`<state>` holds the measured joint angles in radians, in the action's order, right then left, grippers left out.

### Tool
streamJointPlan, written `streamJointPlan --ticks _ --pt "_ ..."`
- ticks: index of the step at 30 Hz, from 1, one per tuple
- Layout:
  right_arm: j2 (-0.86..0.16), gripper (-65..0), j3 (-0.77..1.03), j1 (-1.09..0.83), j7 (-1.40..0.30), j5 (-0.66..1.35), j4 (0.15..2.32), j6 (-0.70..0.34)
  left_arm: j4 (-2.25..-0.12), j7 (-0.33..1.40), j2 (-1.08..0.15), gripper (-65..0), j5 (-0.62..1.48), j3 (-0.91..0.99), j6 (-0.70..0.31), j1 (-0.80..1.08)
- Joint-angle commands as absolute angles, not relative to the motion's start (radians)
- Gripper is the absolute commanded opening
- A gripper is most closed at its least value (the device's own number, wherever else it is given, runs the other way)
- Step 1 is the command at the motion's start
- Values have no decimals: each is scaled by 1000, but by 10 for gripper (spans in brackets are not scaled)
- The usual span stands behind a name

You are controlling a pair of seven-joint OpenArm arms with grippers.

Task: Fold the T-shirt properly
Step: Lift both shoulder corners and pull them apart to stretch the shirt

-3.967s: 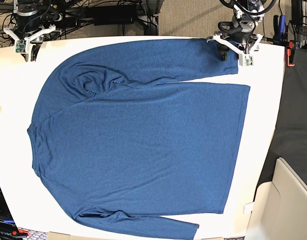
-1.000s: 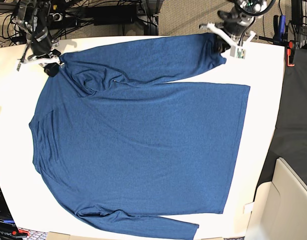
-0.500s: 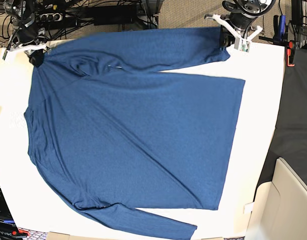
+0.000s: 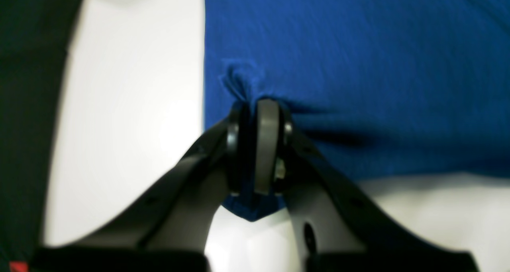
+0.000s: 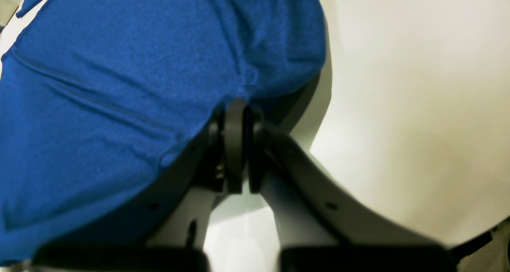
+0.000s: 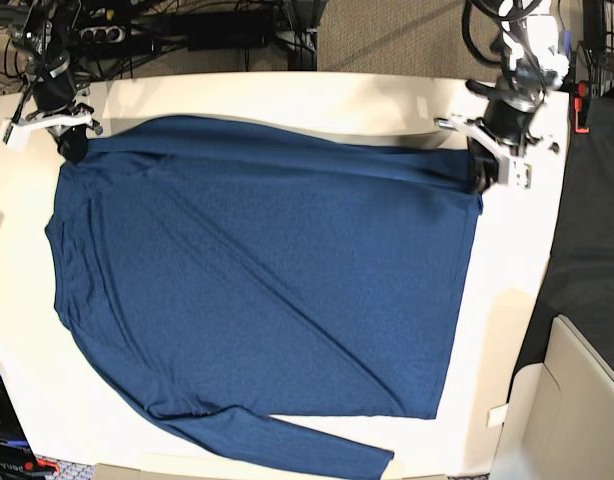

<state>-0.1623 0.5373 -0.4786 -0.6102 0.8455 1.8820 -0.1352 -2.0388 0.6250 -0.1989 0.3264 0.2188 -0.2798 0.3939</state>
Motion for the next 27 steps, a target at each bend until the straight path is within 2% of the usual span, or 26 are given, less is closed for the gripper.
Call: streamJointPlan --ticks 1,8,14,21,23,27 --pt "-174 -644 542 -475 -587 857 1897 -145 -2058 619 -208 -613 334 239 -272 355" --pt "-151 -644 542 -470 -587 857 1899 -145 -1969 667 -206 -613 334 245 -272 240" --pt "-134 -644 544 -470 -587 857 1899 -145 -1879 662 -180 -613 334 259 -272 245" --pt "-131 -644 544 -470 -587 857 1899 -145 -1922 667 -145 -610 335 278 -272 272" --pt "-131 -644 544 -470 -587 857 1899 -145 -1937 668 -143 -592 335 278 -272 288" --pt "-131 -644 544 -472 -587 857 1899 -145 -1945 668 -145 -509 335 282 -272 328"
